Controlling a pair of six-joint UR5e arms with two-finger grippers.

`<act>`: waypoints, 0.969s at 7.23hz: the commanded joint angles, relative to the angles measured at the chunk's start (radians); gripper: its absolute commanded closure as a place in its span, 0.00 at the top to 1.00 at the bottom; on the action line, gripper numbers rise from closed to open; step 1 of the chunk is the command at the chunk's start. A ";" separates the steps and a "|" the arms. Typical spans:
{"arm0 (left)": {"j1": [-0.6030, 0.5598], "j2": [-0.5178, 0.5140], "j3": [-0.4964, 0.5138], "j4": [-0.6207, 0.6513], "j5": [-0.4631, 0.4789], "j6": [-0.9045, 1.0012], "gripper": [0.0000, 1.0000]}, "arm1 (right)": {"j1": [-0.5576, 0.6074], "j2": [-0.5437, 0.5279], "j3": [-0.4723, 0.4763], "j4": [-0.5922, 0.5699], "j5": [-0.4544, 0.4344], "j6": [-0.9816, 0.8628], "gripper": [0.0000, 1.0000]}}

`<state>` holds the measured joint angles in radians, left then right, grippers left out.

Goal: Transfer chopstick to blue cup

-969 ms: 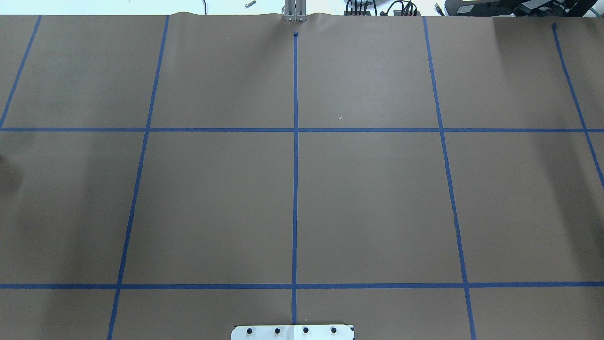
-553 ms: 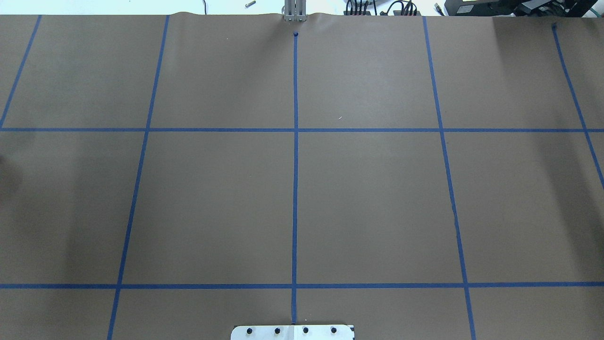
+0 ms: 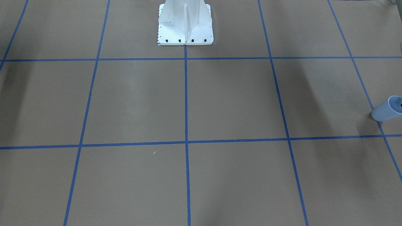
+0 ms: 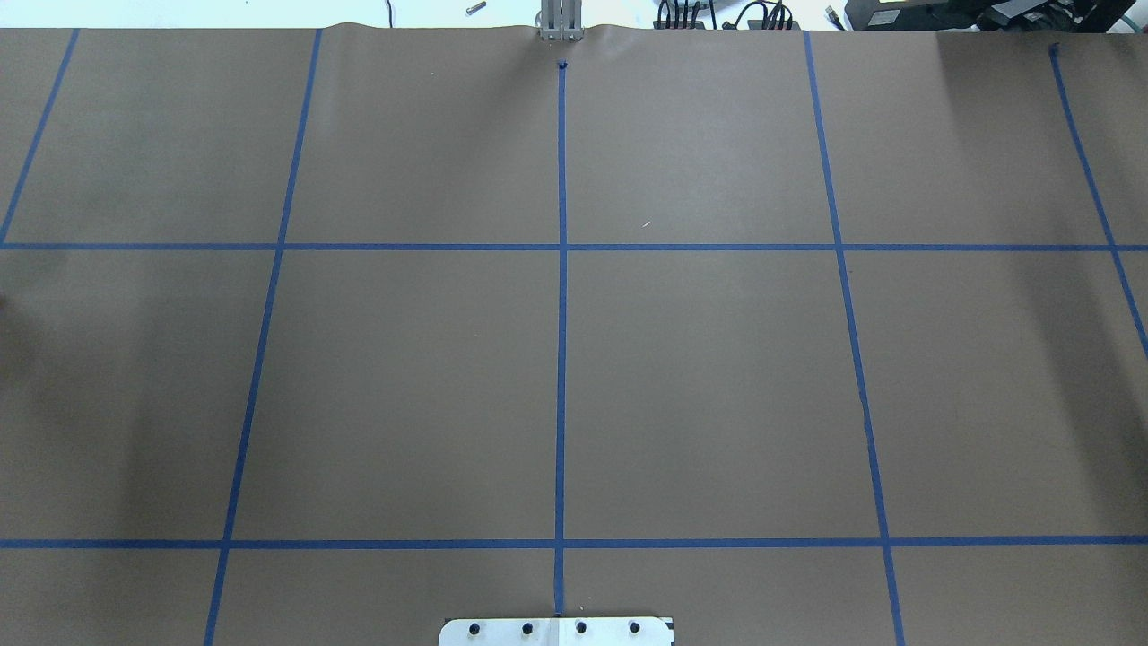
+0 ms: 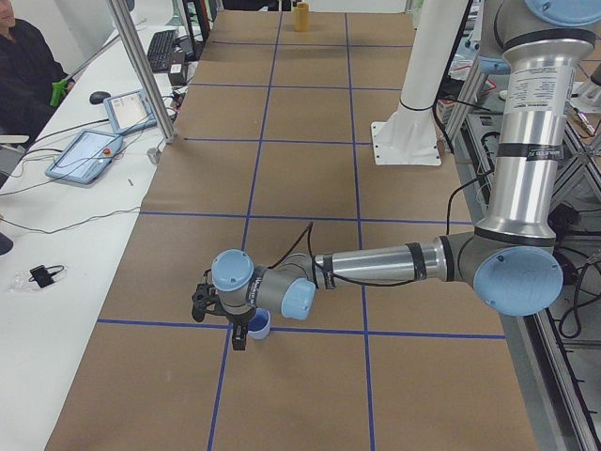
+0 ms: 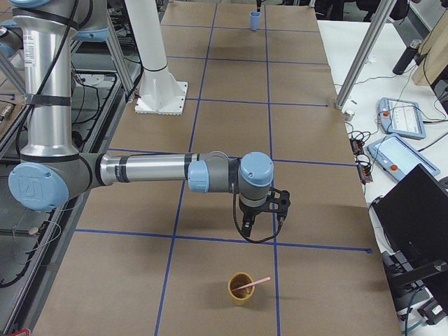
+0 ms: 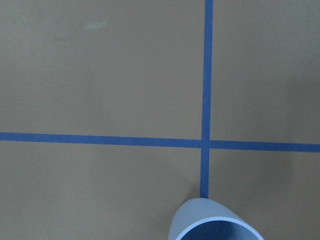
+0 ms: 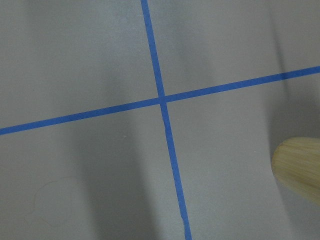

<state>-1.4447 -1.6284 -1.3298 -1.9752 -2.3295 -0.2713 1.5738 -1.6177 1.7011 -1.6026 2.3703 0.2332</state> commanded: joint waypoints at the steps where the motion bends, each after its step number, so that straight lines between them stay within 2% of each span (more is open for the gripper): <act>1: 0.015 0.005 0.018 0.001 0.001 0.000 0.98 | 0.000 0.007 -0.003 0.000 0.000 0.000 1.00; 4: 0.072 -0.005 0.066 -0.002 0.001 0.000 0.98 | 0.000 0.009 -0.009 0.000 0.000 0.000 1.00; 5: 0.079 -0.005 0.067 -0.002 0.001 0.004 0.86 | 0.000 0.010 -0.009 0.000 0.000 0.000 1.00; 6: 0.079 -0.004 0.066 -0.001 0.001 0.006 0.39 | 0.000 0.019 -0.009 -0.005 0.000 0.000 1.00; 7: 0.078 0.004 0.057 0.003 -0.008 0.007 0.02 | 0.000 0.025 -0.009 -0.008 0.000 0.000 1.00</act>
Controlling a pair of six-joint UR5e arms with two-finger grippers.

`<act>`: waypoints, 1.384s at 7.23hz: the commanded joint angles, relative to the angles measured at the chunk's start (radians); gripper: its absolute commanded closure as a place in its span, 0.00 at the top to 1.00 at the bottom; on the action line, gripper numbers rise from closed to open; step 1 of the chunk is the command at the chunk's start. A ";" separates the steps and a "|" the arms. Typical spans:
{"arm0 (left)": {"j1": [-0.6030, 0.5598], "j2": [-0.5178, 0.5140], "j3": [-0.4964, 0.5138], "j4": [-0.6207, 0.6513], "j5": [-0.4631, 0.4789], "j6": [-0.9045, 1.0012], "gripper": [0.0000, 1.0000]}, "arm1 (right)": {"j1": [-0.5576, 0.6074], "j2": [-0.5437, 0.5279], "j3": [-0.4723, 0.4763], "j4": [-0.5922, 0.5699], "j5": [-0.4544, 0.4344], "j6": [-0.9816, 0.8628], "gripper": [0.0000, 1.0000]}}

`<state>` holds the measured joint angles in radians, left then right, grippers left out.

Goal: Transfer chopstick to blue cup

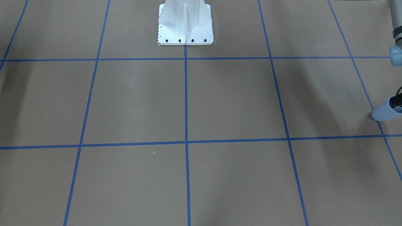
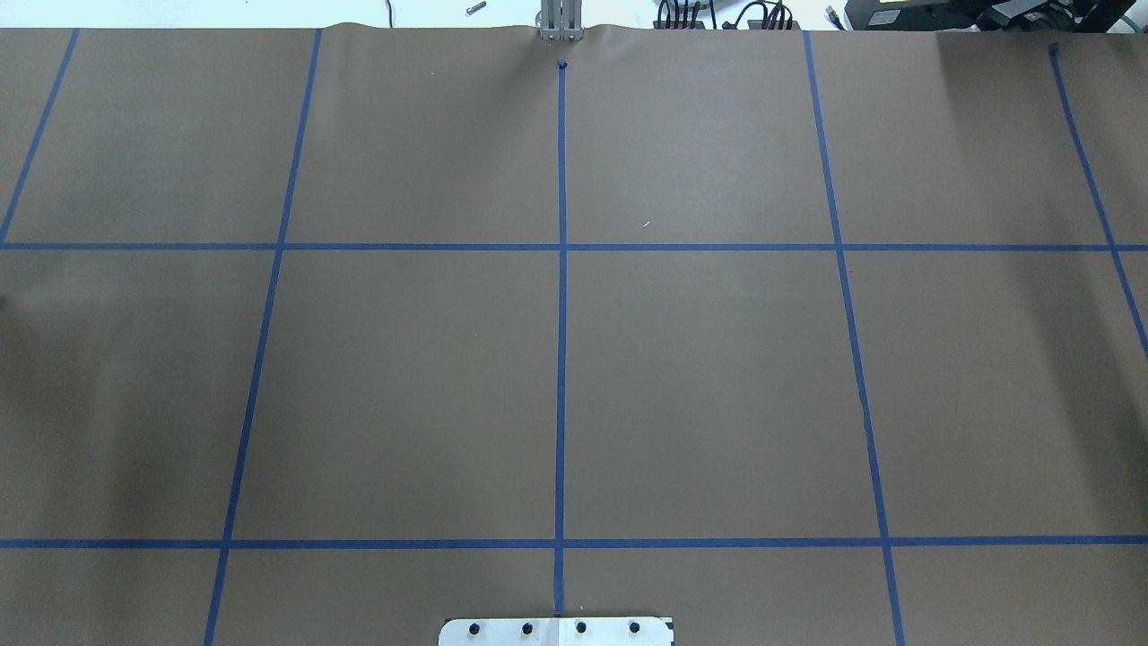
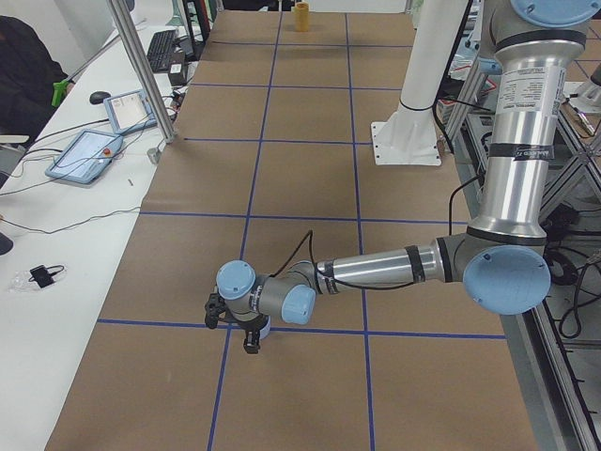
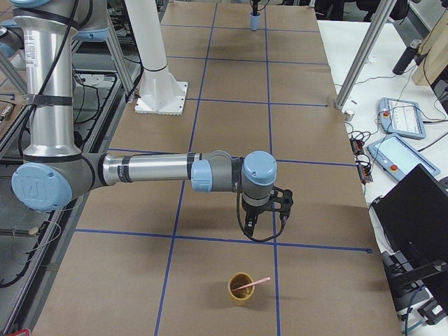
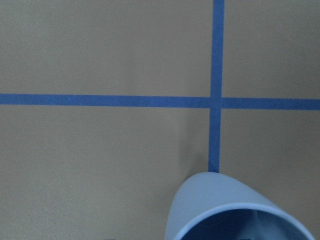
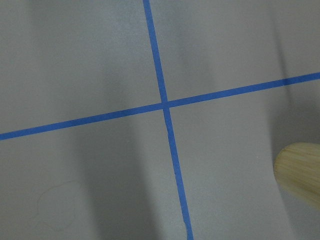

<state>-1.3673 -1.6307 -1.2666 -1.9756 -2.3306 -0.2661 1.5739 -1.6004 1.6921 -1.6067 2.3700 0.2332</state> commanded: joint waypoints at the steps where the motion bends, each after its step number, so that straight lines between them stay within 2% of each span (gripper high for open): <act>1: 0.000 0.008 -0.013 0.009 -0.007 0.002 0.00 | 0.000 0.011 0.000 -0.006 0.000 0.000 1.00; 3: -0.003 -0.001 -0.026 0.024 -0.036 0.002 0.00 | 0.000 0.013 0.000 -0.006 0.000 0.000 1.00; 4: -0.025 -0.004 -0.074 0.096 -0.074 0.002 0.00 | 0.000 0.013 -0.002 -0.004 0.000 0.000 1.00; 5: -0.042 -0.038 -0.190 0.267 -0.075 0.002 0.00 | 0.000 0.013 -0.002 -0.006 0.006 0.000 1.00; 6: -0.047 -0.110 -0.292 0.458 -0.064 0.001 0.00 | 0.000 0.011 -0.005 -0.006 0.027 0.000 1.00; 8: -0.026 -0.351 -0.373 0.794 -0.059 -0.039 0.00 | 0.000 0.008 -0.002 -0.001 0.023 -0.003 1.00; 10: 0.170 -0.498 -0.430 0.827 -0.059 -0.401 0.00 | -0.005 0.010 0.009 0.004 0.028 0.006 1.00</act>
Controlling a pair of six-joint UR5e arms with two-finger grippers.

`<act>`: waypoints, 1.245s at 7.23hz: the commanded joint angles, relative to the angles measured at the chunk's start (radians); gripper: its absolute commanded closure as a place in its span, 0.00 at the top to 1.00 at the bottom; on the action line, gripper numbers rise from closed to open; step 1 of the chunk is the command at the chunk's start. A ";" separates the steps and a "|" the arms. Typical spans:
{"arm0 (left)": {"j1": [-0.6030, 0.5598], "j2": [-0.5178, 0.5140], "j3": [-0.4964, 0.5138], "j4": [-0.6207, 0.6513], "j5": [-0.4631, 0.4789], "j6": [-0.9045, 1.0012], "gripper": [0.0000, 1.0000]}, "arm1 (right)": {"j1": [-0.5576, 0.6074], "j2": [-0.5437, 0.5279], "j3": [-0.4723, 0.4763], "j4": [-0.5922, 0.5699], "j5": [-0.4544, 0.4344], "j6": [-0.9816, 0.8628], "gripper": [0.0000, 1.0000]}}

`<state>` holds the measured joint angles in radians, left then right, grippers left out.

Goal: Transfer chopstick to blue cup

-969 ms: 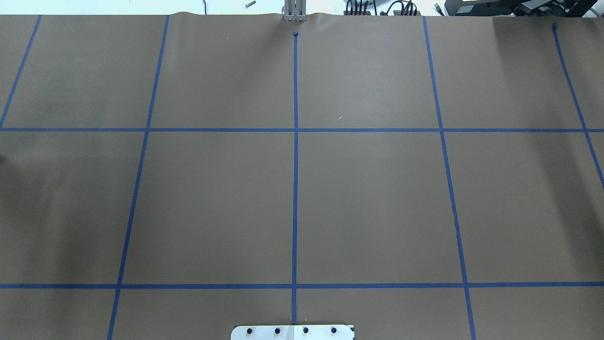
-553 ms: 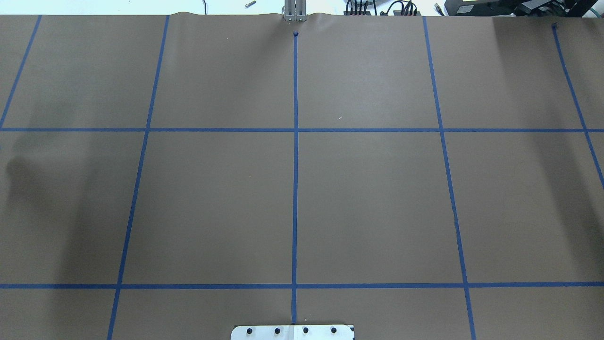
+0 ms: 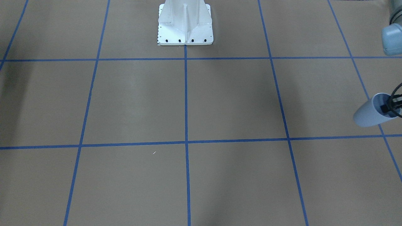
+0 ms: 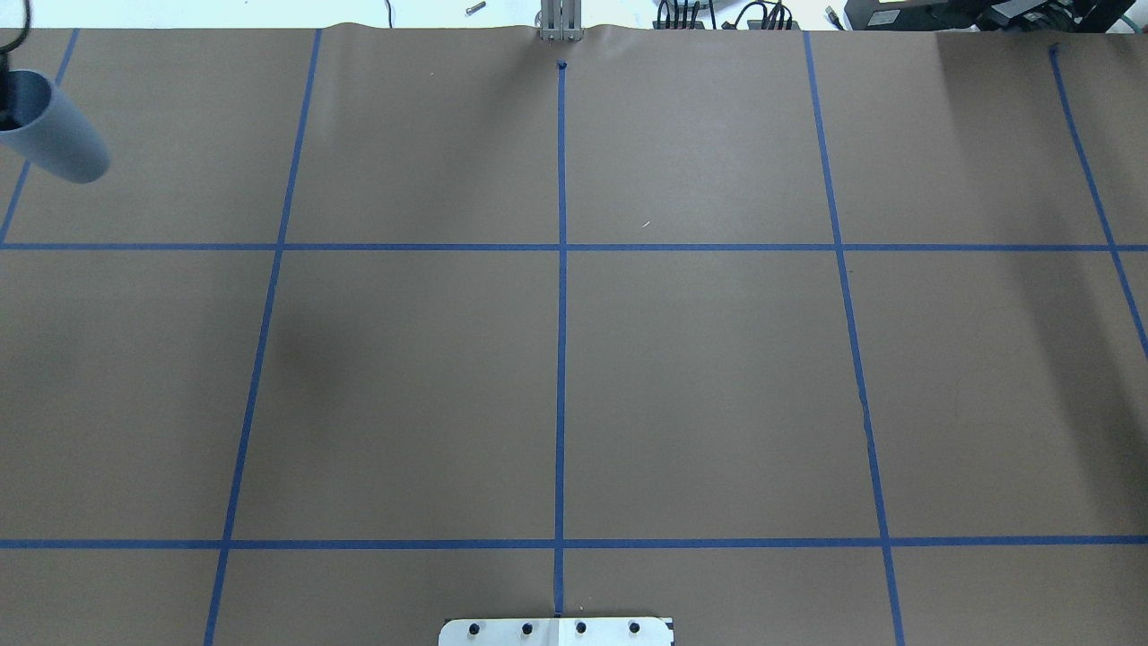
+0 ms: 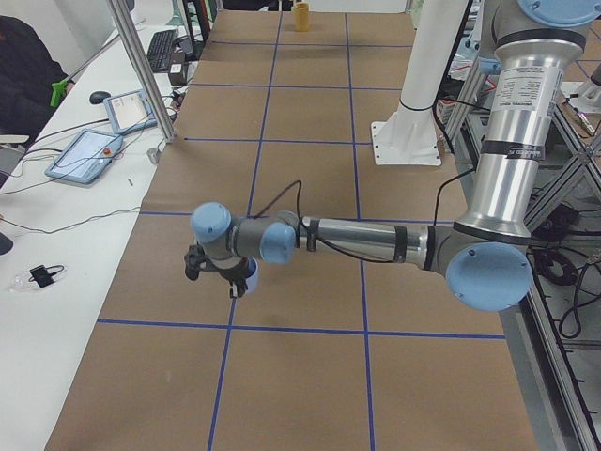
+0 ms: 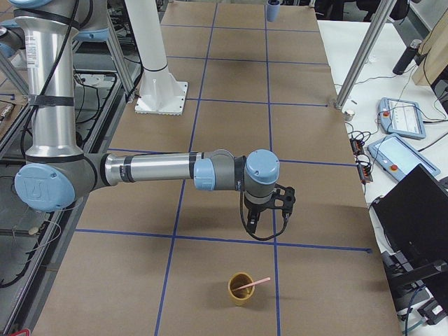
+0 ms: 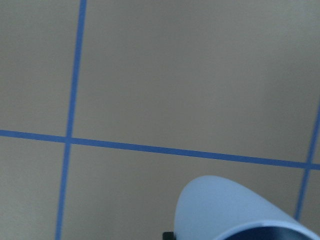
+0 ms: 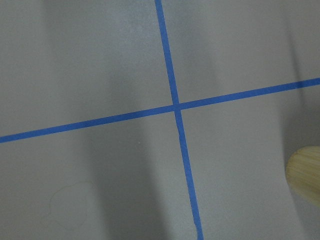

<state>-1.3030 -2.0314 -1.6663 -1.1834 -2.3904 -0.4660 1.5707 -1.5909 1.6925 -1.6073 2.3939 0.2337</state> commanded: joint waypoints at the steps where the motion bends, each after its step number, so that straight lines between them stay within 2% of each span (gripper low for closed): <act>1: 0.190 -0.163 -0.041 0.021 -0.001 -0.370 0.00 | -0.001 0.002 0.004 0.007 0.001 0.047 1.00; 2: 0.273 -0.232 -0.041 0.016 0.014 -0.510 0.00 | -0.007 0.002 0.009 0.007 -0.015 0.050 1.00; 3: 0.389 -0.303 -0.027 0.011 0.084 -0.622 0.00 | -0.009 -0.001 0.006 0.007 -0.019 0.050 1.00; 4: 0.453 -0.372 0.052 -0.099 0.121 -0.751 0.00 | -0.011 0.002 0.001 0.009 -0.009 0.053 1.00; 5: 0.506 -0.442 0.168 -0.242 0.125 -0.884 0.00 | -0.012 0.005 -0.008 0.010 -0.037 0.058 1.00; 6: 0.563 -0.528 0.295 -0.312 0.198 -0.943 0.00 | -0.011 -0.006 -0.007 0.023 -0.039 0.053 1.00; 9: 0.629 -0.535 0.405 -0.418 0.266 -0.954 0.00 | -0.011 -0.008 -0.002 0.044 -0.038 0.050 1.00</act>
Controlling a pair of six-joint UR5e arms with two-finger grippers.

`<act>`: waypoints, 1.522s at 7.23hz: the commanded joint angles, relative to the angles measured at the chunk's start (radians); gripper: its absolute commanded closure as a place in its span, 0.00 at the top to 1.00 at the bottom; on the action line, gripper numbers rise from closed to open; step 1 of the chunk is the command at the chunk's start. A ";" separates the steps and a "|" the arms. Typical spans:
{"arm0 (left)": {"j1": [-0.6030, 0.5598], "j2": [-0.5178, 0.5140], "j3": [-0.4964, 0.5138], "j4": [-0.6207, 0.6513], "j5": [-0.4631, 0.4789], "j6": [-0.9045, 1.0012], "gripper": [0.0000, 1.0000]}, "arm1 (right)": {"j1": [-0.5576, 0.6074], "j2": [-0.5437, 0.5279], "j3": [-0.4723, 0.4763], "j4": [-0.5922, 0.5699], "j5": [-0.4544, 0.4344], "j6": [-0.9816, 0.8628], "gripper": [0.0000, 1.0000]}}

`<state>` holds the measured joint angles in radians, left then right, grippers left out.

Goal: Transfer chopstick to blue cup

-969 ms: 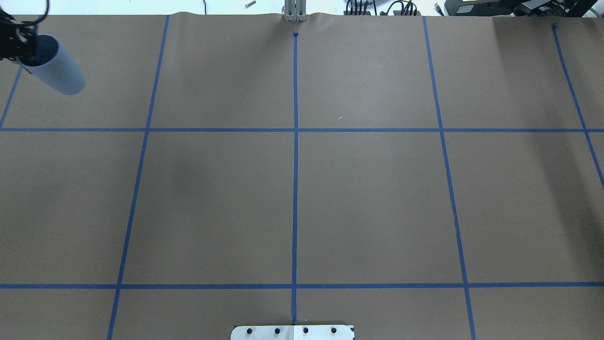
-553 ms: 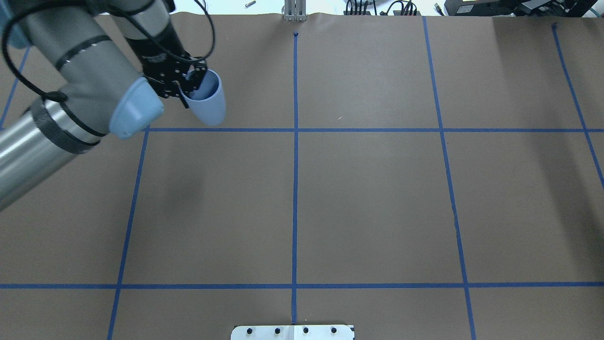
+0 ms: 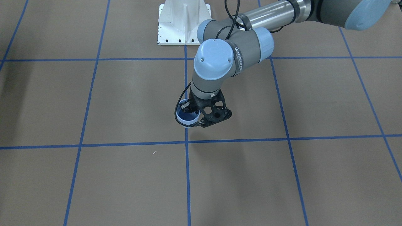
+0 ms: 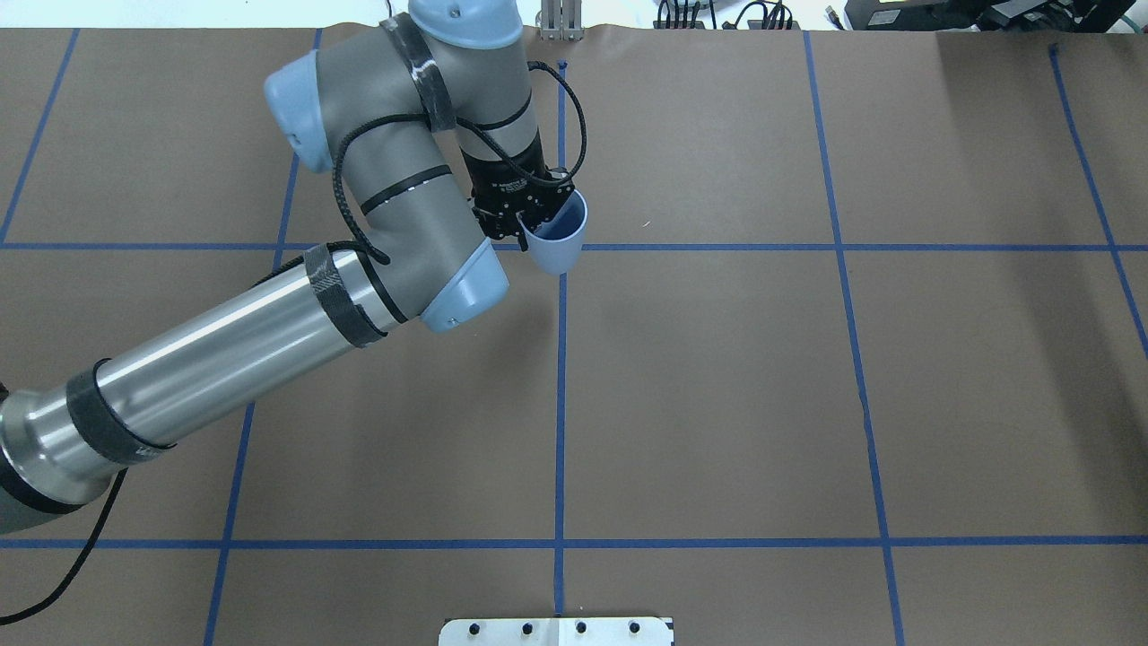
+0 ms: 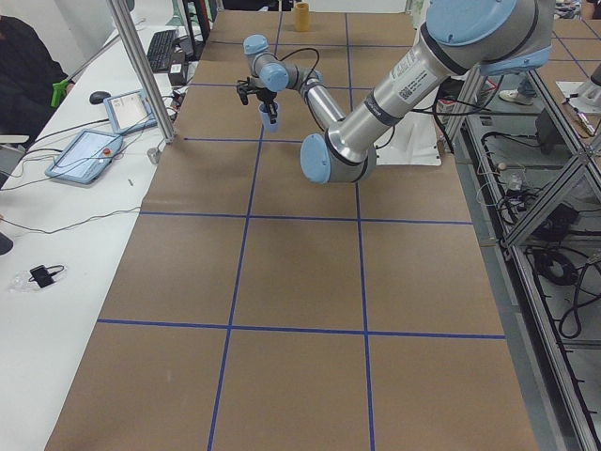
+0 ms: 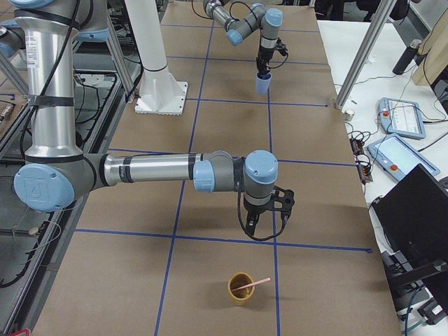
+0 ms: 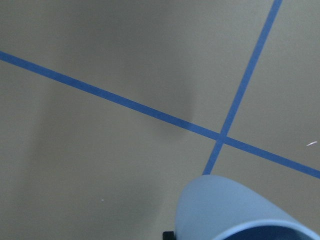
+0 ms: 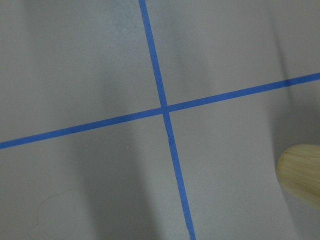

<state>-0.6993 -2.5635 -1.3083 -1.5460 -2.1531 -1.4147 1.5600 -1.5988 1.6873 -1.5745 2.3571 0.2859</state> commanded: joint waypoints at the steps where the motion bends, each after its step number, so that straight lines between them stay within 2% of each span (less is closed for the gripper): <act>1: 0.037 0.002 0.058 -0.071 0.044 -0.006 0.00 | 0.000 0.002 0.002 0.020 -0.001 0.007 1.00; 5: 0.038 0.003 0.109 -0.126 0.055 0.002 0.00 | 0.000 0.011 0.002 0.019 0.011 0.007 1.00; 6: 0.038 0.003 0.106 -0.128 0.058 0.006 0.34 | 0.000 0.011 0.002 0.019 0.013 0.007 1.00; 7: 0.038 0.003 0.092 -0.143 0.059 0.023 0.98 | 0.000 0.011 0.002 0.018 0.019 0.007 1.00; 9: -0.014 0.029 -0.010 -0.114 0.059 0.030 0.99 | 0.000 0.013 0.002 0.016 0.021 -0.007 1.00; 11: -0.118 0.099 -0.194 0.100 0.055 0.215 0.99 | 0.009 0.013 -0.003 0.013 0.019 -0.081 1.00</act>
<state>-0.7529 -2.5089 -1.3835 -1.5755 -2.0957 -1.3150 1.5629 -1.5850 1.6892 -1.5589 2.3764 0.2615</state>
